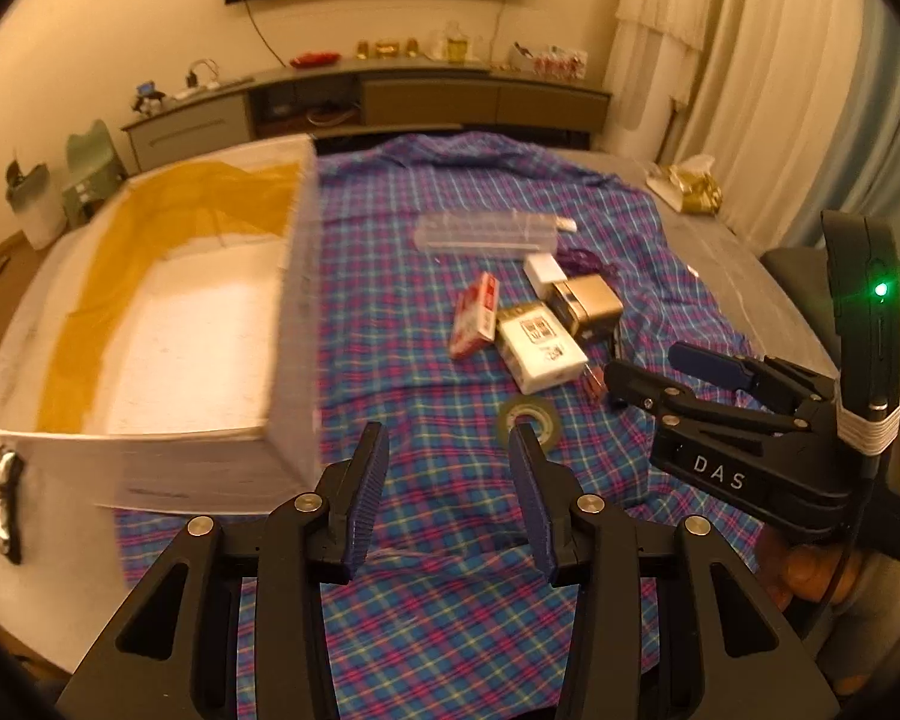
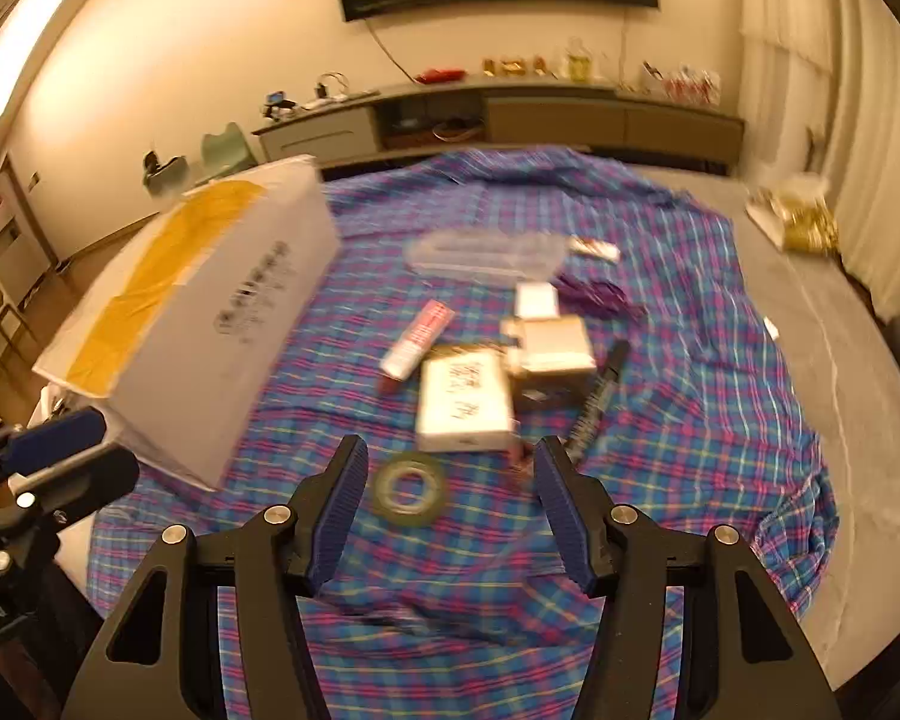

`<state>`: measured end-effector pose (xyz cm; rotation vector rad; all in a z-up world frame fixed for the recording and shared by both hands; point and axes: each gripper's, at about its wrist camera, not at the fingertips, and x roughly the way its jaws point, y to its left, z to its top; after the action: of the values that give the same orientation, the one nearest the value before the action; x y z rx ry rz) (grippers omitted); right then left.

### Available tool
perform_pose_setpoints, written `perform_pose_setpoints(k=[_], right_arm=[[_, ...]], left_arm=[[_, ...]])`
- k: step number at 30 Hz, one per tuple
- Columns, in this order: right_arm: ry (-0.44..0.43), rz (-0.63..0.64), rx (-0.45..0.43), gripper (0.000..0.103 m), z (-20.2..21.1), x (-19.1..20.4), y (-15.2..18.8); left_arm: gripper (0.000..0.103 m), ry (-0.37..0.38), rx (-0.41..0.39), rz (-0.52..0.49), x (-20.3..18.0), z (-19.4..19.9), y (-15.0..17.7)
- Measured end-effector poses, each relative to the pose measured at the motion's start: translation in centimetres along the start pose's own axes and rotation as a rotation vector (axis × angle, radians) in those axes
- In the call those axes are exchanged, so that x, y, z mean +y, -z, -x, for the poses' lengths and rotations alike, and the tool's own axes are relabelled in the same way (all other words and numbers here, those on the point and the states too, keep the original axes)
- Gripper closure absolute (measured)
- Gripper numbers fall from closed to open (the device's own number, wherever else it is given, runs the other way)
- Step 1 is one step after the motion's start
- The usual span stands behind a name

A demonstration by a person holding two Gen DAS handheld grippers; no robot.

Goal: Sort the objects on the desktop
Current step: 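Grasp the red staple box with the left tool while the right tool grasps the white tissue pack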

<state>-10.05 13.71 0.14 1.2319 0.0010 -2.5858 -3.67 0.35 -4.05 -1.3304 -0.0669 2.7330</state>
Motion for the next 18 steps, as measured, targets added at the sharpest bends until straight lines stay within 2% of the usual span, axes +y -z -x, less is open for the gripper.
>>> perform_pose_setpoints(k=[1,3,6,10,12,18], right_arm=[[-0.009,-0.018,0.005,0.043,-1.6,-1.7,0.7],[-0.023,-0.028,0.028,0.043,-2.7,-2.5,0.7],[-0.088,-0.047,0.049,0.043,-4.1,-3.0,0.4],[-0.113,-0.036,0.092,0.032,-6.3,-1.9,-0.1],[-0.074,0.005,0.057,0.023,-7.1,-1.2,-0.2],[-0.019,0.114,0.112,0.023,-10.3,0.2,-0.9]], left_arm=[[0.058,0.004,0.011,-0.004,-0.4,-0.7,-0.1],[0.058,-0.003,0.033,-0.006,-0.7,-2.4,-0.4],[0.058,-0.009,0.047,0.017,-0.3,-4.6,-1.9],[0.058,0.043,0.062,0.067,0.3,-7.3,-4.7],[0.058,0.056,0.076,0.068,0.1,-9.1,-6.1],[0.058,0.038,0.135,0.028,-1.2,-14.4,-8.0]])
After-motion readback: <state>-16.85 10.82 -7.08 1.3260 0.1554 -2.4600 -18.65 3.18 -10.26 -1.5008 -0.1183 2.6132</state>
